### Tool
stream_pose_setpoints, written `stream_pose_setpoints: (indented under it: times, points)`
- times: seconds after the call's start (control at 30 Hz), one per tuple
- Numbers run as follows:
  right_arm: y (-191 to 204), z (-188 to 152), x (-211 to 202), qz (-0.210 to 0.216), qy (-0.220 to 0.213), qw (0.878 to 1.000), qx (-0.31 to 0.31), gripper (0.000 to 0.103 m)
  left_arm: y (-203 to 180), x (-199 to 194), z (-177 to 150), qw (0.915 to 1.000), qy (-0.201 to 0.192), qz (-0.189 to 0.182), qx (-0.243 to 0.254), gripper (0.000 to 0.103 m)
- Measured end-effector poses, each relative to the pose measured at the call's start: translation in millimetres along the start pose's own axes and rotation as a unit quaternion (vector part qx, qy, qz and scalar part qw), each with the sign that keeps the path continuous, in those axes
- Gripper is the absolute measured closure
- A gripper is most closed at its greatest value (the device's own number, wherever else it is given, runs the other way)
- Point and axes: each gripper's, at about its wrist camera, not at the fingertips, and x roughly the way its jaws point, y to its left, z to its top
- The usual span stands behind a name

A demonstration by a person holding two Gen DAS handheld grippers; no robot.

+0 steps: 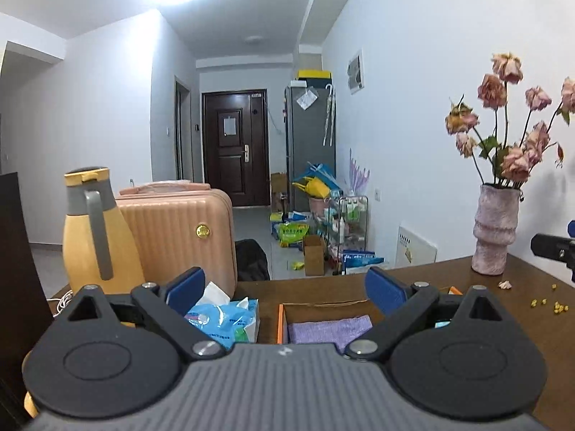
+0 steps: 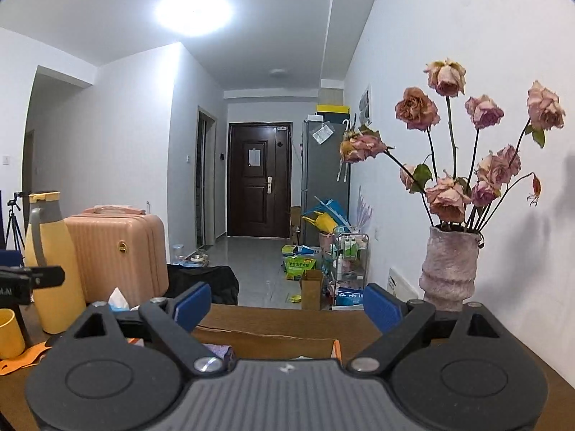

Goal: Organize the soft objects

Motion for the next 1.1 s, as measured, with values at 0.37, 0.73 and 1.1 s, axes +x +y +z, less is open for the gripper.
stream_pose_setpoints:
  times: [0.37,0.73,1.1]
  points:
    - [15,-46,-117,0.010,-0.014,1.000,0.020,0.011,8,-120,-60,0.9993,-0.022,-0.027,-0.008,0.002]
    - [56,-140,-273,0.022,-0.002,0.999,0.029,0.010,14,-260,-153,0.9991,-0.039,0.018,-0.001,0.000]
    - [78,-165,-318,0.037,0.000,0.999,0.033,0.001,16,-307,-175,0.9996,-0.026,0.003,-0.012,0.000]
